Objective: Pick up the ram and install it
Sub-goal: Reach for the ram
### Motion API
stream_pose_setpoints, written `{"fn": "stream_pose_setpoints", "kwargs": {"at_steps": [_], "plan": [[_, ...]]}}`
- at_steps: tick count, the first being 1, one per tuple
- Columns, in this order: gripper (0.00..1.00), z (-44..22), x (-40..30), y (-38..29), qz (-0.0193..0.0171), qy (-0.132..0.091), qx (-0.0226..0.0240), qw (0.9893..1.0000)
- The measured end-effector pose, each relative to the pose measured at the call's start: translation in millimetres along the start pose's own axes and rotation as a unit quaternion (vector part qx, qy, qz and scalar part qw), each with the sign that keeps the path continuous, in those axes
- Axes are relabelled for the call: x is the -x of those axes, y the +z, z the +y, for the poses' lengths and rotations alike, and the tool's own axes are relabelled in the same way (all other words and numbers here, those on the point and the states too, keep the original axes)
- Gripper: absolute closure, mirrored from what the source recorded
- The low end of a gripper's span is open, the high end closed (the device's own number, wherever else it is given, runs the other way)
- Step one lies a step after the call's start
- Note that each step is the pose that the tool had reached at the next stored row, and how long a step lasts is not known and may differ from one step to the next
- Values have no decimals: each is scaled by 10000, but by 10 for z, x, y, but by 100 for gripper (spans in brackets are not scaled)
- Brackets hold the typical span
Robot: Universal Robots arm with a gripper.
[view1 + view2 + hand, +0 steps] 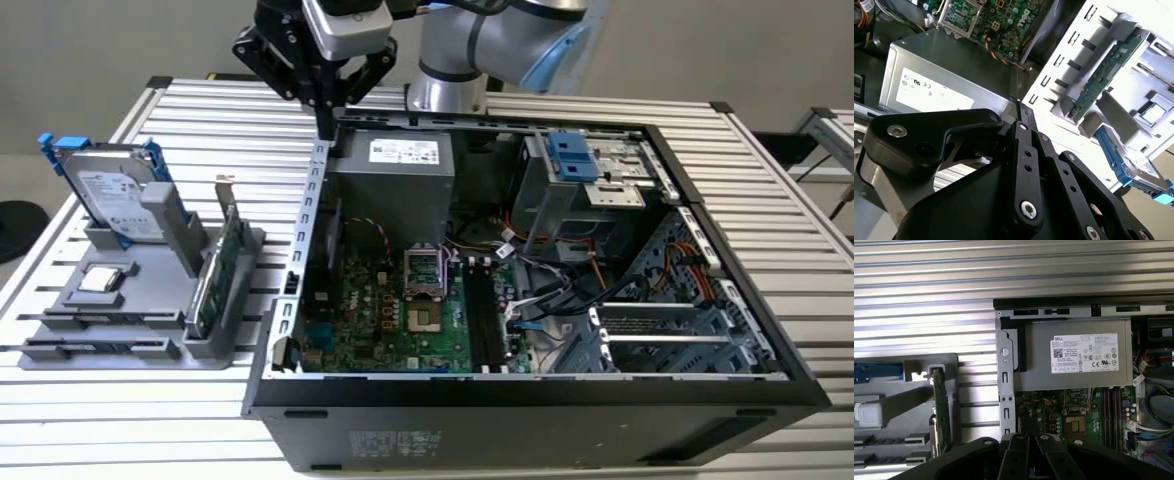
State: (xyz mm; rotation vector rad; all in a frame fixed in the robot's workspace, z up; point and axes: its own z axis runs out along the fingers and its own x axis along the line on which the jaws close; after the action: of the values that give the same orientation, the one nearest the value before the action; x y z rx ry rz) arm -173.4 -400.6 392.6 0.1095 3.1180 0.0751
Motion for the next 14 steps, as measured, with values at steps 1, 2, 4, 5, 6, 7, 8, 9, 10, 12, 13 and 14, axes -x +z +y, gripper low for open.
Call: {"fn": "stream_pose_setpoints", "kwargs": {"at_steps": [1, 2, 4, 5, 6, 7, 8, 9, 10, 12, 13, 14], "plan": [[100, -1, -9, 0, 0, 0, -1, 10000], [100, -1, -16, -1, 0, 0, 0, 10000], [100, -3, -35, -1, 0, 0, 0, 10000], [100, -4, -44, -1, 0, 0, 0, 10000], [100, -5, -53, -2, 0, 0, -1, 10000], [100, -6, -61, -2, 0, 0, 0, 10000], [100, -7, -70, -2, 0, 0, 0, 10000], [100, -8, -79, -2, 0, 0, 0, 10000], [100, -9, -86, -2, 0, 0, 0, 10000], [100, -10, -101, -3, 0, 0, 0, 10000], [100, -10, -109, -3, 0, 0, 0, 10000], [100, -11, -117, -3, 0, 0, 0, 10000]]}}
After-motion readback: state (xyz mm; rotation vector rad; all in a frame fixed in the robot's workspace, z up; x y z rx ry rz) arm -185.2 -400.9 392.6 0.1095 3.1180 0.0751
